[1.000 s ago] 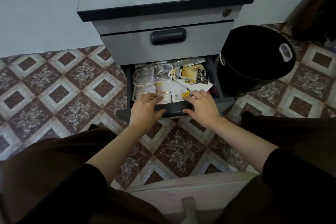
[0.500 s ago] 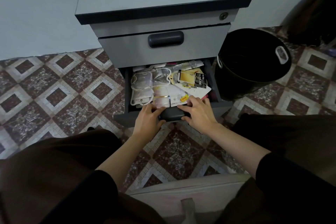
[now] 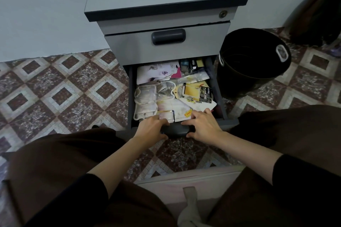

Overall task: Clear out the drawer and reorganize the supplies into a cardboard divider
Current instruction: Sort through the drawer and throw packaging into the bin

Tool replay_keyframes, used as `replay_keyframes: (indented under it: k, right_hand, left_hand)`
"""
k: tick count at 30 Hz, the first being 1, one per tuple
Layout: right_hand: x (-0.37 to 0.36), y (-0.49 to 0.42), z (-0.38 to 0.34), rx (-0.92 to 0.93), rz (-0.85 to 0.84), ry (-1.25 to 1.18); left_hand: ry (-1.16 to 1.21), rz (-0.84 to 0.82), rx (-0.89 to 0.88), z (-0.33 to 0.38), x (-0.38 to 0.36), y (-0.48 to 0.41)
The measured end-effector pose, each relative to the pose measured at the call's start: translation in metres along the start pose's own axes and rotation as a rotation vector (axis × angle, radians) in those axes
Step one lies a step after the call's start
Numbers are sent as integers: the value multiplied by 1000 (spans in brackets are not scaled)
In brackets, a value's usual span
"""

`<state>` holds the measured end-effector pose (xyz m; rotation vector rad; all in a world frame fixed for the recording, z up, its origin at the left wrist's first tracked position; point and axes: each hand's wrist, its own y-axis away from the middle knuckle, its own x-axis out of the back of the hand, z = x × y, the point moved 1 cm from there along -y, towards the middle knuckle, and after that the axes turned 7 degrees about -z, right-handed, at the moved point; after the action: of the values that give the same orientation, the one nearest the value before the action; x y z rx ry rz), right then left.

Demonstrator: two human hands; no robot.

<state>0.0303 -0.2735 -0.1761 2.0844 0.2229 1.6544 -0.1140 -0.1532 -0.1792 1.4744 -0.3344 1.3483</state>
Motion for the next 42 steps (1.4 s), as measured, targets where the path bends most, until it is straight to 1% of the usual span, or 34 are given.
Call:
replay_keyframes:
  k: [4, 10, 13, 17, 19, 24, 27, 30, 32, 36, 39, 42]
  right_hand:
    - [-4, 10, -7, 43, -62, 13]
    - [0, 8, -5, 48, -95, -19]
    - [1, 4, 0, 14, -79, -162]
    - [11, -6, 6, -61, 2, -368]
    - [19, -15, 9, -94, 50, -432]
    - [43, -40, 21, -182, 130, -537]
    - [54, -52, 35, -237, 158, -603]
    - [62, -69, 54, -305, 202, -644]
    - [68, -79, 65, -340, 219, -648]
    - [73, -95, 79, -381, 189, -600]
    - [68, -103, 81, -367, 169, -466]
    - [63, -109, 80, -321, 119, -254]
  left_hand:
    - [-55, -62, -24, 5, -7, 11]
    - [-97, -112, -55, 6, -3, 9]
    - [-46, -125, -58, 3, -1, 9]
    - [65, -143, -33, -7, 8, 3]
    - [172, -120, 13, -13, 14, -3]
    - [374, 59, 119, -34, 33, -23]
    - [411, 128, 149, -45, 43, -34]
    - [390, 189, 169, -56, 51, -47]
    - [380, 215, 178, -63, 56, -56]
    - [327, 212, 173, -71, 67, -77]
    - [237, 187, 152, -72, 73, -95]
    - [128, 109, 136, -71, 76, -115]
